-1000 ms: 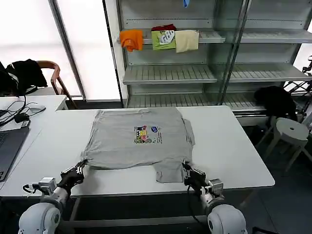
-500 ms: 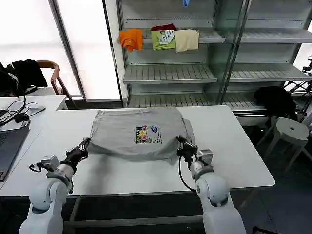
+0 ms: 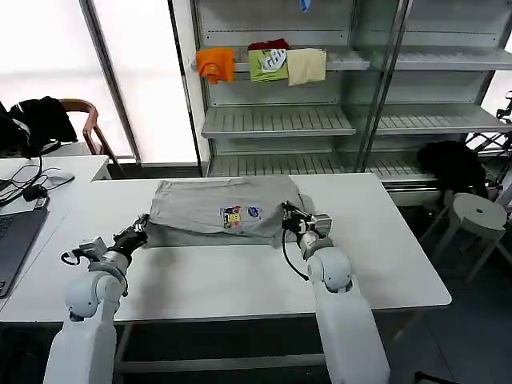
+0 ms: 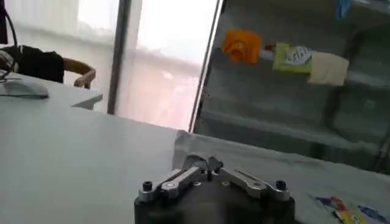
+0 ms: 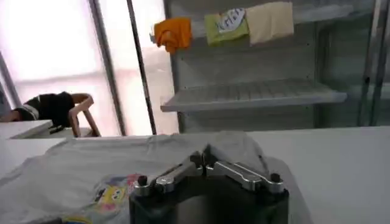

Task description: Fold and organize the clothes.

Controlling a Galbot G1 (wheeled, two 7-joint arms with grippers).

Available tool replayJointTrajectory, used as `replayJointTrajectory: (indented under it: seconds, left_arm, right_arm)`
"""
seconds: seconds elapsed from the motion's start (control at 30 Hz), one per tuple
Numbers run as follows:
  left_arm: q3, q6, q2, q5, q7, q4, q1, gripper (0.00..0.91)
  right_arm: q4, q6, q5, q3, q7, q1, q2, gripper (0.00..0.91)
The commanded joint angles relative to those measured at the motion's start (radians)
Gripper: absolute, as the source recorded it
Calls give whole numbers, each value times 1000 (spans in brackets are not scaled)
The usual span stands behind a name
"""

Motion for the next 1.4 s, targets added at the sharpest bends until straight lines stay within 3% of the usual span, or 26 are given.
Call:
replayJointTrajectory:
  seconds: [0.03, 0.33, 0.37, 0.4, 0.43, 0.67, 0.77, 0.87, 1.1, 1.4]
  left_arm:
    - [11, -16, -4, 50, 3, 83, -41, 10]
    - [18, -19, -4, 77, 6, 104, -60, 20]
    - [19, -19, -4, 78, 6, 105, -62, 212]
    - [21, -20, -3, 82, 6, 107, -63, 393]
    - [22, -21, -3, 85, 5, 107, -64, 907]
    - [29, -46, -7, 93, 4, 81, -59, 907]
    - [25, -44, -8, 92, 2, 59, -48, 907]
    - [21, -37, -6, 93, 0, 28, -28, 907]
    - [17, 59, 24, 220, 14, -44, 56, 907]
    - [22, 65, 36, 288, 29, -42, 77, 907]
  right_arm:
    - [-131, 7, -23, 18, -2, 87, 45, 0]
    - [-166, 10, -44, 20, -4, 109, 49, 0]
    - [-168, 10, -46, 18, -2, 111, 49, 0]
    - [-170, 9, -49, 18, -1, 112, 49, 292]
    - [-173, 11, -55, 18, 0, 113, 49, 907]
    - [-185, 116, -52, 29, 13, 130, 49, 907]
    - [-166, 123, -46, 29, 22, 133, 49, 907]
    - [-114, 93, -45, 23, 22, 111, 35, 907]
    - [128, -84, -15, -12, -1, -92, -64, 907]
    - [194, -96, -3, 33, 13, -174, -123, 907]
